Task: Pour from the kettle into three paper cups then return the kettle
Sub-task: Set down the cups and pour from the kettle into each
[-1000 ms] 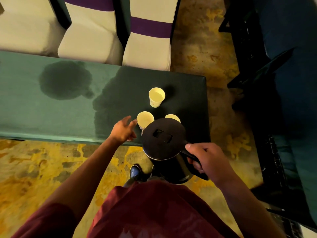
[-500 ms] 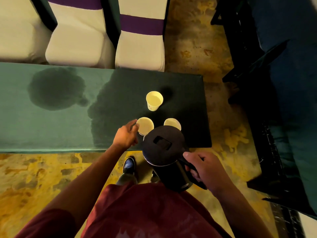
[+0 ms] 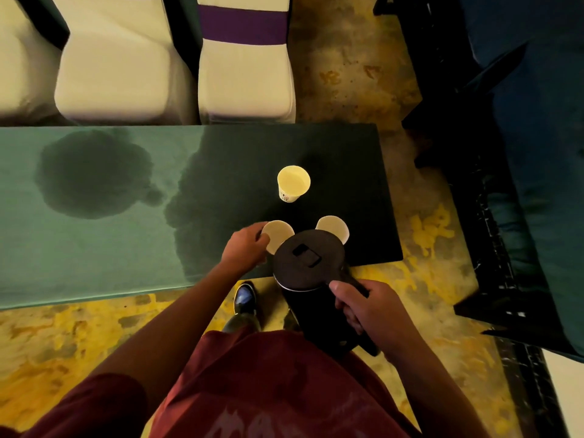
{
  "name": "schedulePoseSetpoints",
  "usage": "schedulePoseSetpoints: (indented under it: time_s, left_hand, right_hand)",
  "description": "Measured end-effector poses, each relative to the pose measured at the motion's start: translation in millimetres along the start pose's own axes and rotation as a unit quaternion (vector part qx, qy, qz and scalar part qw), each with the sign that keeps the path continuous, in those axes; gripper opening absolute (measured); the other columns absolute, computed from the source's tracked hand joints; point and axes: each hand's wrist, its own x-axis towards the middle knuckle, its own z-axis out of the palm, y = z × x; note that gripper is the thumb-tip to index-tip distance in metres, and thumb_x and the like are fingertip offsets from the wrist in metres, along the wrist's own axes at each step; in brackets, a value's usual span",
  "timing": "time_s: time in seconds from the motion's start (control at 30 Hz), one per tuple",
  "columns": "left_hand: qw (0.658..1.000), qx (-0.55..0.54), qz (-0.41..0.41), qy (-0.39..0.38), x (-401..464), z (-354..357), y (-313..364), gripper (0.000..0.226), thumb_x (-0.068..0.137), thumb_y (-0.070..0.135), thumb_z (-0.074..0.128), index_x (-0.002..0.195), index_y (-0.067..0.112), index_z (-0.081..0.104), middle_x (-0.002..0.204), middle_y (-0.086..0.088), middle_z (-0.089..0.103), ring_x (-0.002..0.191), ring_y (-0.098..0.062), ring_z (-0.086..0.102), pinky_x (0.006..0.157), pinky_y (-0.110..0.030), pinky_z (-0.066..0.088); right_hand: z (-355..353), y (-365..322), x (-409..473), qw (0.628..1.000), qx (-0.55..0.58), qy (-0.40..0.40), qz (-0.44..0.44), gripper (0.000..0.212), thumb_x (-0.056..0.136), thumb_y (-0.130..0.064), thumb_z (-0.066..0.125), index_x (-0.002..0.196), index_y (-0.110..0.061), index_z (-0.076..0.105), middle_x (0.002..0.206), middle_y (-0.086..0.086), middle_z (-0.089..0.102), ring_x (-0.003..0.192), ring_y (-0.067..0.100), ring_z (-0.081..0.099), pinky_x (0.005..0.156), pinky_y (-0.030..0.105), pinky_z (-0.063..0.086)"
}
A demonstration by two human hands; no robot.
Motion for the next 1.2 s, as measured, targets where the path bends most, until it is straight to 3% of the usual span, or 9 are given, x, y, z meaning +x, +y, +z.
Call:
schedulePoseSetpoints:
  time_s: [0.2,0.43,0.87,1.03,1.2]
  left_hand:
    - [0.998,-0.044,-0.002,-0.039,-1,-3,1,0.040,0.100,0.015,0.046,0.138,0.020,0.055,0.073,0.005,0.066,0.060,-0.013,0.069,0.067,-0.034,0.063]
    - [0.997,-0.044,0.003,-0.059,0,-7,4,0.041,0.102,0.017,0.046,0.142,0.019,0.051,0.077,0.005,0.067,0.063,-0.009,0.069,0.061,-0.021,0.058]
    - [0.996,-0.047,-0.006,-0.072,2,-6,4,0.041,0.102,0.018,0.045,0.143,0.019,0.049,0.078,0.004,0.067,0.067,-0.013,0.069,0.069,-0.027,0.059]
    - [0.996,-0.047,-0.007,-0.070,0,-7,6,0.040,0.103,0.019,0.046,0.143,0.018,0.049,0.079,0.005,0.065,0.066,-0.011,0.067,0.065,-0.021,0.055]
    - [0.997,-0.049,-0.001,-0.062,-1,-6,5,0.039,0.102,0.018,0.046,0.141,0.017,0.051,0.076,0.006,0.065,0.065,-0.011,0.067,0.072,-0.030,0.059]
  right_hand:
    - [6,-10,3,1.000,-0.006,-0.006,0.026,0.040,0.092,-0.041,0.066,0.070,-0.008,0.062,0.052,0.000,0.047,0.044,0.014,0.043,0.054,0.035,0.038]
    - [11,-20,10,0.998,-0.018,-0.004,0.054,0.041,0.090,-0.044,0.067,0.069,-0.010,0.064,0.050,-0.002,0.049,0.044,0.013,0.045,0.052,0.033,0.040]
    - [12,-24,13,0.999,-0.035,0.001,0.040,0.045,0.093,-0.043,0.066,0.072,-0.003,0.067,0.046,0.000,0.053,0.041,0.015,0.050,0.050,0.026,0.045]
    - [11,-25,12,0.998,-0.041,0.001,0.043,0.045,0.093,-0.044,0.066,0.071,-0.004,0.067,0.047,0.001,0.055,0.042,0.015,0.052,0.051,0.026,0.045]
    - [12,-22,12,0.998,-0.034,0.000,0.051,0.048,0.091,-0.044,0.068,0.076,0.002,0.068,0.045,0.000,0.053,0.039,0.013,0.049,0.048,0.023,0.043]
